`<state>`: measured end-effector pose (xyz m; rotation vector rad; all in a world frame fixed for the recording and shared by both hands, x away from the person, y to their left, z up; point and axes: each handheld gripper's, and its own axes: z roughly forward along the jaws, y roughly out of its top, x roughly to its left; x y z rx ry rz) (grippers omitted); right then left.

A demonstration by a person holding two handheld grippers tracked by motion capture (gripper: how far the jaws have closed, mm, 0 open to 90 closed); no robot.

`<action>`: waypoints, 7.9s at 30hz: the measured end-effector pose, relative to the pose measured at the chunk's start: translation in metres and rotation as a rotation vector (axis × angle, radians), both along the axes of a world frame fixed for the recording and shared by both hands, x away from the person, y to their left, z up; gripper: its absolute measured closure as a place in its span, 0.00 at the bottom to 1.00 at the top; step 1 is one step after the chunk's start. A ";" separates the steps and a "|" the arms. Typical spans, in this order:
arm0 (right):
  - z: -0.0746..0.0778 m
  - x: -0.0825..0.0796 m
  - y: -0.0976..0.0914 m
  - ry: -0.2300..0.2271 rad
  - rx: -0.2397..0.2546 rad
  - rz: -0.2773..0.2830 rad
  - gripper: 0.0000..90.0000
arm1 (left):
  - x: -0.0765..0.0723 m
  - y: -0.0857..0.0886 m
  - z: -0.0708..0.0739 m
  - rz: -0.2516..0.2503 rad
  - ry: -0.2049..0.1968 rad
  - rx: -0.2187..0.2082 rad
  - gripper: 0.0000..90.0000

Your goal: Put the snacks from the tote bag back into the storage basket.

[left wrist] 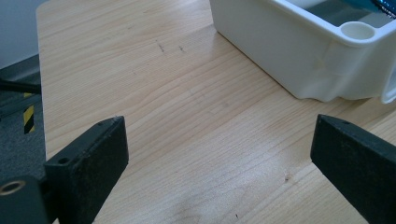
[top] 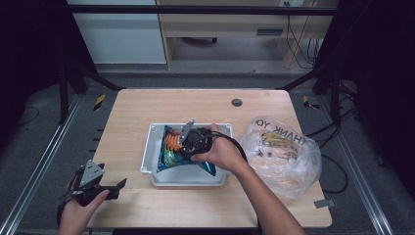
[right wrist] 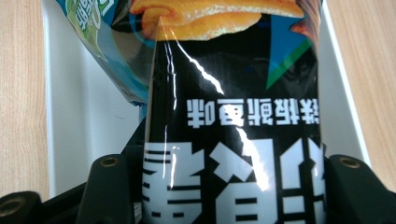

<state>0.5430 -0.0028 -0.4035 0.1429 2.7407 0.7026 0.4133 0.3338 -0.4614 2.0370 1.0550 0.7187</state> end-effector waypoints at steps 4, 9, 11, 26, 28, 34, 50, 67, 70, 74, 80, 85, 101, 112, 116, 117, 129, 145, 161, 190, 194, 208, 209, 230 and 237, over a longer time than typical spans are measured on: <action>-0.006 0.001 0.000 0.009 -0.010 -0.001 0.47 | 0.000 -0.001 0.000 -0.002 0.002 0.000 0.04; -0.008 0.002 -0.001 0.017 -0.014 -0.004 0.47 | 0.000 -0.001 0.000 -0.006 0.002 0.004 0.04; -0.009 0.003 0.000 0.017 -0.019 -0.001 0.47 | 0.000 -0.001 0.000 -0.009 0.003 0.008 0.04; -0.015 0.006 0.002 0.033 -0.037 -0.004 0.47 | 0.000 -0.002 -0.001 -0.014 0.005 0.011 0.04; -0.015 0.006 0.002 0.036 -0.039 -0.004 0.47 | 0.000 -0.002 -0.001 -0.014 0.006 0.012 0.04; -0.017 0.006 0.001 0.039 -0.042 -0.006 0.47 | 0.000 -0.003 -0.001 -0.014 0.005 0.010 0.04; -0.022 0.005 0.001 0.044 -0.036 -0.014 0.46 | 0.000 -0.003 -0.001 -0.015 0.005 0.011 0.04; -0.024 0.005 0.002 0.044 -0.030 -0.025 0.44 | 0.000 -0.003 -0.001 -0.018 0.008 0.011 0.04; -0.024 0.005 0.001 0.041 -0.028 -0.026 0.44 | 0.000 -0.003 -0.001 -0.019 0.009 0.012 0.04; -0.024 0.005 0.001 0.038 -0.024 -0.030 0.44 | 0.000 -0.003 -0.001 -0.018 0.008 0.011 0.04; -0.023 0.005 0.002 0.030 -0.006 -0.049 0.41 | 0.000 -0.003 -0.001 -0.018 0.009 0.012 0.04; -0.023 0.005 0.003 0.027 0.010 -0.057 0.37 | 0.001 -0.003 -0.001 -0.018 0.009 0.011 0.04; 0.003 -0.005 -0.007 0.010 0.112 -0.142 0.13 | 0.002 -0.004 -0.001 -0.022 0.014 0.002 0.04; 0.021 -0.010 -0.022 0.004 0.155 -0.175 0.10 | 0.001 -0.004 -0.001 -0.029 0.016 -0.003 0.04; 0.026 -0.011 -0.026 0.015 0.184 -0.195 0.08 | 0.000 -0.004 -0.001 -0.032 0.017 -0.004 0.04; 0.028 -0.012 -0.027 0.015 0.186 -0.201 0.08 | 0.000 -0.004 -0.001 -0.032 0.017 -0.005 0.04; 0.048 -0.022 -0.040 0.003 0.253 -0.246 0.07 | 0.000 -0.003 -0.001 -0.029 0.015 -0.010 0.04; 0.061 -0.036 -0.067 -0.056 0.308 -0.316 0.07 | 0.001 -0.004 -0.001 -0.012 0.009 -0.003 0.04; 0.078 -0.051 -0.090 -0.124 0.418 -0.374 0.07 | 0.001 -0.001 0.000 0.009 0.006 -0.009 0.04; 0.082 -0.078 -0.136 -0.190 0.508 -0.484 0.06 | -0.005 0.004 -0.002 0.031 0.014 -0.018 0.03; 0.079 -0.082 -0.138 -0.190 0.511 -0.485 0.06 | -0.004 0.003 -0.001 0.034 0.008 -0.023 0.03; 0.068 -0.086 -0.161 -0.197 0.533 -0.565 0.04 | -0.005 0.003 -0.001 0.032 0.008 -0.012 0.03; 0.066 -0.086 -0.165 -0.191 0.534 -0.567 0.04 | -0.004 0.002 -0.001 0.028 0.007 -0.013 0.03; 0.048 -0.102 -0.197 -0.216 0.550 -0.656 0.05 | -0.005 0.002 -0.001 0.024 -0.002 -0.009 0.03; 0.034 -0.108 -0.203 -0.206 0.537 -0.679 0.05 | -0.005 0.002 -0.001 0.020 -0.001 0.002 0.03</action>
